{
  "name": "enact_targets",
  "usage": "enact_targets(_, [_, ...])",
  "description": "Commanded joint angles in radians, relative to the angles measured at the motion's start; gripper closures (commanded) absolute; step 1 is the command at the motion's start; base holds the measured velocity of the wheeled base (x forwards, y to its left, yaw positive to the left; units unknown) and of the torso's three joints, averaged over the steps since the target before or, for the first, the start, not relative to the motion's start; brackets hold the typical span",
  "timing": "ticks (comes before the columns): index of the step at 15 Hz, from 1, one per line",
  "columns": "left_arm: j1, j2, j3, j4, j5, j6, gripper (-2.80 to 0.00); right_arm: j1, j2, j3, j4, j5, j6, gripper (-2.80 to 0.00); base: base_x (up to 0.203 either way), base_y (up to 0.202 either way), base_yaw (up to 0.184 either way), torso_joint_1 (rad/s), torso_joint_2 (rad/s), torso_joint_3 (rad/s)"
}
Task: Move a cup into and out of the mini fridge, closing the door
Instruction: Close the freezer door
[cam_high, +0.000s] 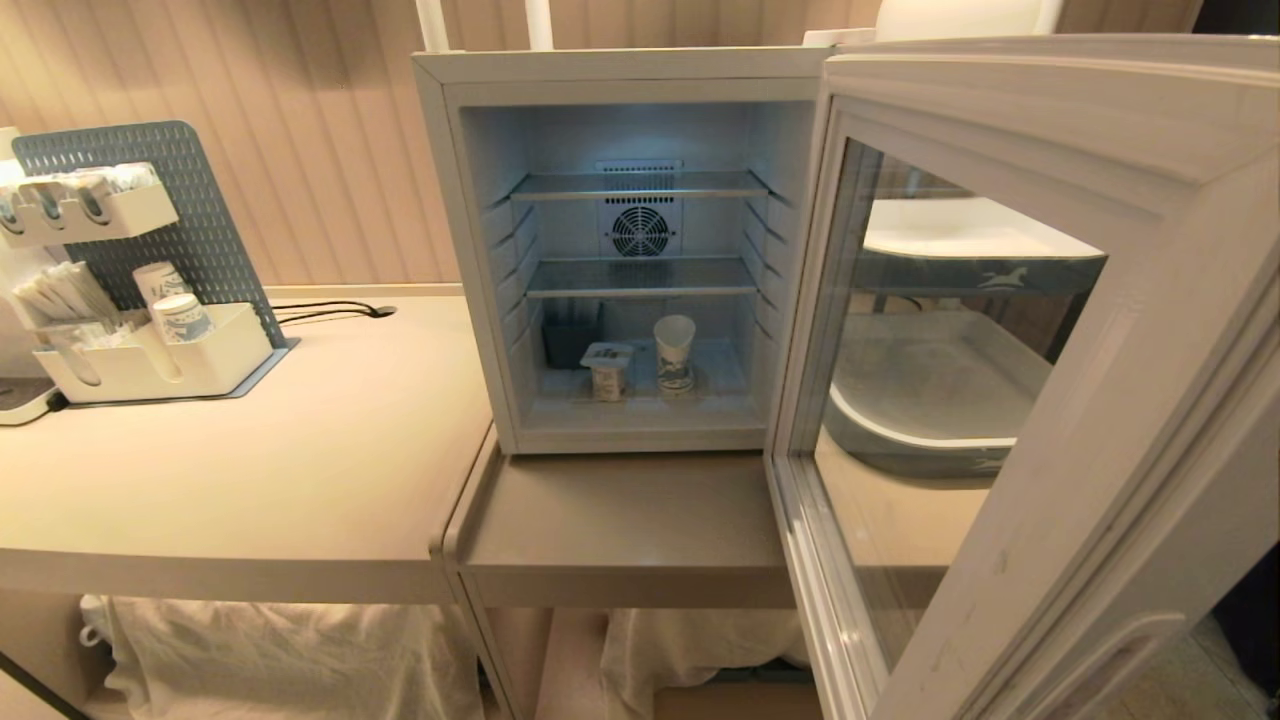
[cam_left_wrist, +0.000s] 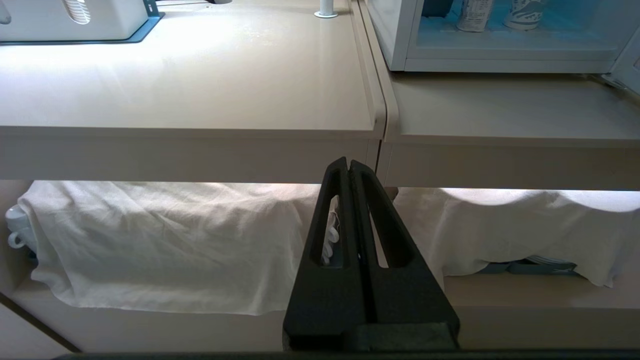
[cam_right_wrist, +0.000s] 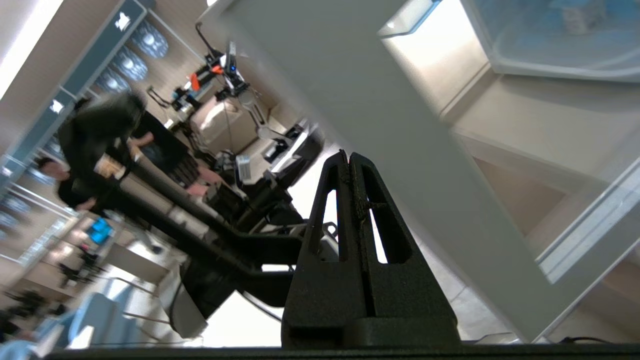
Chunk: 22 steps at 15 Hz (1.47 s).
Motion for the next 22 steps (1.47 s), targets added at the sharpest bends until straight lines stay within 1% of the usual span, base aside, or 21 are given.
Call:
enact_targets(1, [0.0, 0.0, -0.001, 0.0, 0.0, 0.0, 0.0, 0.031, 0.187, 0.01, -0.048, 0.003, -0.002, 0.0, 0.0, 0.0, 0.0, 0.0, 0.0, 0.0])
enact_targets(2, [0.0, 0.0, 0.0, 0.0, 0.0, 0.0, 0.0, 0.077, 0.232, 0.037, -0.087, -0.017, -0.017, 0.0, 0.0, 0.0, 0.0, 0.0, 0.0, 0.0])
enact_targets(3, [0.0, 0.0, 0.0, 0.0, 0.0, -0.002, 0.0, 0.122, 0.258, 0.06, -0.111, -0.092, -0.045, 0.0, 0.0, 0.0, 0.0, 0.0, 0.0, 0.0])
enact_targets(4, [0.0, 0.0, 0.0, 0.0, 0.0, -0.001, 0.0, 0.18, 0.273, 0.073, -0.116, -0.213, -0.084, 0.0, 0.0, 0.0, 0.0, 0.0, 0.0, 0.0])
enact_targets(5, [0.0, 0.0, 0.0, 0.0, 0.0, 0.0, 0.0, 0.217, 0.293, 0.076, -0.096, -0.331, -0.14, 0.0, 0.0, 0.0, 0.0, 0.0, 0.0, 0.0])
enact_targets(6, [0.0, 0.0, 0.0, 0.0, 0.0, 0.0, 0.0, 0.254, 0.304, 0.065, -0.024, -0.444, -0.24, 0.0, 0.0, 0.0, 0.0, 0.0, 0.0, 0.0])
enact_targets(7, [0.0, 0.0, -0.001, 0.0, 0.0, 0.0, 0.0, 0.327, 0.314, 0.051, 0.079, -0.548, -0.361, 0.0, 0.0, 0.0, 0.0, 0.0, 0.0, 0.0])
enact_targets(8, [0.0, 0.0, 0.0, 0.0, 0.0, 0.0, 0.0, 0.423, 0.332, 0.039, 0.17, -0.677, -0.47, 0.0, 0.0, 0.0, 0.0, 0.0, 0.0, 0.0])
enact_targets(9, [0.001, 0.0, 0.0, 0.0, 0.0, 0.0, 0.0, 0.534, 0.354, 0.03, 0.23, -0.813, -0.538, 0.0, 0.0, 0.0, 0.0, 0.0, 0.0, 0.0])
enact_targets(10, [0.0, 0.0, 0.0, 0.0, 0.0, 0.0, 0.0, 0.639, 0.368, 0.023, 0.253, -0.908, -0.561, 0.0, 0.0, 0.0, 0.0, 0.0, 0.0, 0.0])
enact_targets(12, [0.0, 0.0, -0.001, 0.0, 0.0, 0.0, 0.0, 0.817, 0.39, 0.01, 0.222, -1.016, -0.545, 0.0, 0.0, 0.0, 0.0, 0.0, 0.0, 0.0])
enact_targets(15, [0.0, 0.0, 0.0, 0.0, 0.001, 0.0, 0.0, 1.035, 0.461, -0.002, 0.171, -1.239, -0.523, 0.0, 0.0, 0.0, 0.0, 0.0, 0.0, 0.0])
enact_targets(16, [0.0, 0.0, 0.0, 0.0, 0.001, 0.0, 0.0, 1.079, 0.502, -0.009, 0.145, -1.298, -0.52, 0.0, 0.0, 0.0, 0.0, 0.0, 0.0, 0.0])
enact_targets(17, [0.0, 0.0, 0.0, 0.0, 0.0, 0.0, 0.0, 1.105, 0.538, -0.015, 0.112, -1.333, -0.519, 0.0, 0.0, 0.0, 0.0, 0.0, 0.0, 0.0])
enact_targets(19, [0.0, 0.0, -0.001, 0.0, 0.001, -0.001, 0.0, 1.149, 0.626, -0.045, 0.062, -1.402, -0.518, 0.0, 0.0, 0.0, 0.0, 0.0, 0.0, 0.0])
enact_targets(22, [0.0, 0.0, 0.0, 0.0, 0.0, -0.002, 0.0, 1.195, 0.786, -0.133, 0.034, -1.521, -0.525, 0.0, 0.0, 0.0, 0.0, 0.0, 0.0, 0.0])
